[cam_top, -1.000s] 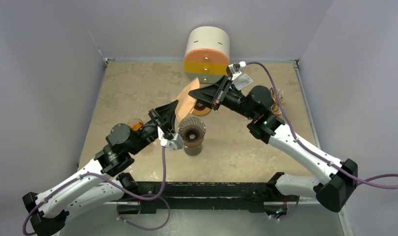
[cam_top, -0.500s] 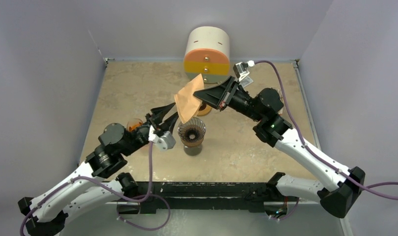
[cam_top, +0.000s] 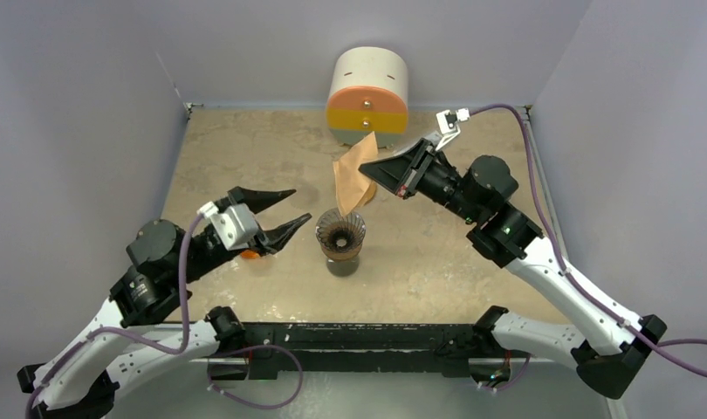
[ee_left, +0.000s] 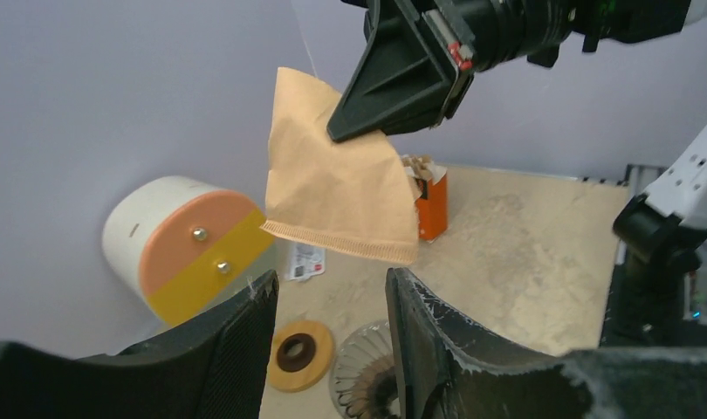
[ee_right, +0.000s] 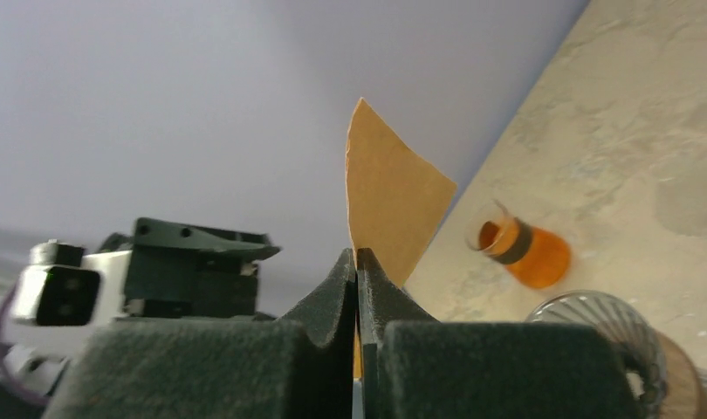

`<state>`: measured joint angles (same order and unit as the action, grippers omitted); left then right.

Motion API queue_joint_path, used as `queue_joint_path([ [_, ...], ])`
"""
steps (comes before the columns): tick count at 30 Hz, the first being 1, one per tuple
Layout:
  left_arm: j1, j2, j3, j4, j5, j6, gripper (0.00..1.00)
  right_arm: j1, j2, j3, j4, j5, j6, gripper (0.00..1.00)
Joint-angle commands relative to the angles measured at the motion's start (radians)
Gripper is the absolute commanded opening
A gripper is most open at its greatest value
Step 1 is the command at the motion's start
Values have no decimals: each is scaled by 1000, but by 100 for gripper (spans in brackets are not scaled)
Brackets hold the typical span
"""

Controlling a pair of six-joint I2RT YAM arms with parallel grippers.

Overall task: Place the coffee filter in the dripper
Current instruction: Place the coffee filter in the coffee dripper.

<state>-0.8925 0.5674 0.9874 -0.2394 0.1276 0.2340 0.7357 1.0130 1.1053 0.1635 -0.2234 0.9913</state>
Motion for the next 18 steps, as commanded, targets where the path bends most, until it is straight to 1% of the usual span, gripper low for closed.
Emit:
queue_joint_path([
  [1, 3, 115, 146, -88, 6, -265, 46, 23, 21, 109, -122, 142, -160, 0],
  [5, 3, 254, 277, -170, -45, -358, 44, 78, 71, 193, -215, 284, -234, 0],
  [8, 2, 356, 373, -240, -86, -387, 42, 129, 114, 250, -271, 404, -281, 0],
  [13, 1, 431, 446, -301, -174, -405, 42, 176, 197, 370, -397, 543, -323, 0],
  [18, 1, 479, 497, -371, -238, -414, 42, 218, 253, 433, -445, 647, -372, 0],
])
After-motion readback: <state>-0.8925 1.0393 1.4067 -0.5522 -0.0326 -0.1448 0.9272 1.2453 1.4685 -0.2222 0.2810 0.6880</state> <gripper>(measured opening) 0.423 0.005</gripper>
